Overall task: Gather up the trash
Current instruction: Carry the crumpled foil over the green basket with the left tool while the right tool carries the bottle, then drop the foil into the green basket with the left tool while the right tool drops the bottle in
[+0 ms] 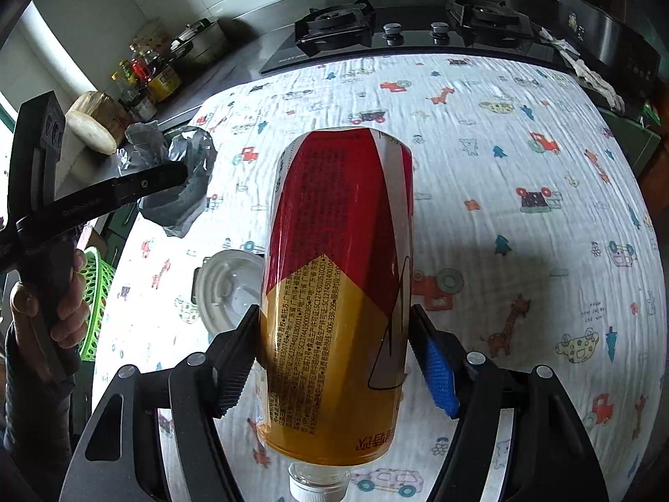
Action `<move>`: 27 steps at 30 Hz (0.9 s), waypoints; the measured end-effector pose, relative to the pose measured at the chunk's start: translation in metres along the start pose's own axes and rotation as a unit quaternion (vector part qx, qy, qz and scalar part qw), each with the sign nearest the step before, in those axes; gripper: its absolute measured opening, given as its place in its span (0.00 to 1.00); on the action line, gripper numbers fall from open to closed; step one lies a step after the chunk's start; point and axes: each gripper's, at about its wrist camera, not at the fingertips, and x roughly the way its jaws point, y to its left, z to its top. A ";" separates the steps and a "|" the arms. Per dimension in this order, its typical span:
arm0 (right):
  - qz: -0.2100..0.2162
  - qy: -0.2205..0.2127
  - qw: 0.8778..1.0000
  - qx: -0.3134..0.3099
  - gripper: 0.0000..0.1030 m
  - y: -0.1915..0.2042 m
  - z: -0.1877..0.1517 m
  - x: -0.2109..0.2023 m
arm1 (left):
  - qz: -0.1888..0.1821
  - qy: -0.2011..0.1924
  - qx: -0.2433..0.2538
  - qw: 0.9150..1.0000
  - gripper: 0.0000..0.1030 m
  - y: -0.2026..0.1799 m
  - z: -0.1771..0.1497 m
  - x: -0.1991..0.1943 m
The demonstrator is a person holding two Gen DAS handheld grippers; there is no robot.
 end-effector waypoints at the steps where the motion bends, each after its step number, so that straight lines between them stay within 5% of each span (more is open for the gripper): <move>1: 0.003 -0.001 1.000 -0.006 0.66 0.009 0.001 -0.001 | 0.008 -0.007 -0.005 1.000 0.52 0.009 -0.003 -0.011; 14: 0.070 0.011 0.991 -0.109 0.65 0.155 -0.002 0.017 | 0.097 -0.066 -0.095 0.989 0.52 0.154 -0.091 -0.149; 27: 0.150 0.050 0.969 -0.192 0.66 0.309 -0.012 0.066 | 0.192 -0.075 -0.198 0.958 0.52 0.282 -0.184 -0.221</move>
